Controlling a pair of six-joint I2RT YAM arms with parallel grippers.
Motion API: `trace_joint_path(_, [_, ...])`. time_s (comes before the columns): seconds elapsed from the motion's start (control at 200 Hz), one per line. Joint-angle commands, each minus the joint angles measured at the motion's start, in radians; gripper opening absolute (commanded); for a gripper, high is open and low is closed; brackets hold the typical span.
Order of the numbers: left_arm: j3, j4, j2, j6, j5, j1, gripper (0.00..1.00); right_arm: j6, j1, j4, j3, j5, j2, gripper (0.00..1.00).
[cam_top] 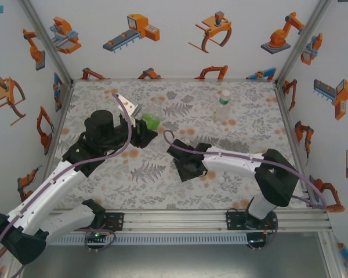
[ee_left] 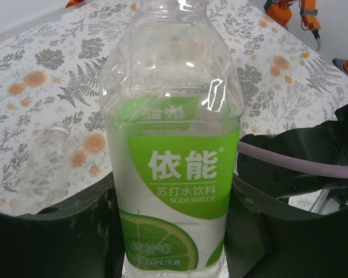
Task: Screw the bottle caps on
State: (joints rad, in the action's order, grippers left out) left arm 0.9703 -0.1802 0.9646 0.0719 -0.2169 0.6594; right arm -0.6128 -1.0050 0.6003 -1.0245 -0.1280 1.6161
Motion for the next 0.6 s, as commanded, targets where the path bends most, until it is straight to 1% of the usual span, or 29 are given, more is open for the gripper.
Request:
trace_joint_path(0.0, [0.025, 0.006, -0.009, -0.015, 0.006, -0.005, 0.17, 0.014, -0.006, -0.013, -0.033, -0.047, 0.008, 0.44])
trace_joint_path(0.14, [0.027, 0.005, -0.01, -0.016, 0.007, -0.005, 0.17, -0.005, 0.016, -0.002, 0.0, -0.082, -0.047, 0.44])
trace_joint_path(0.441, [0.029, 0.013, 0.001, -0.01, 0.004, -0.005, 0.17, -0.06, 0.154, 0.03, 0.168, -0.058, -0.283, 0.44])
trace_joint_path(0.541, [0.028, 0.019, 0.007, -0.004, 0.001, -0.004, 0.17, -0.051, 0.166, 0.039, 0.206, -0.051, -0.329, 0.44])
trace_joint_path(0.596, [0.027, 0.026, 0.011, -0.002, -0.001, -0.004, 0.16, -0.02, 0.167, 0.019, 0.224, -0.031, -0.345, 0.44])
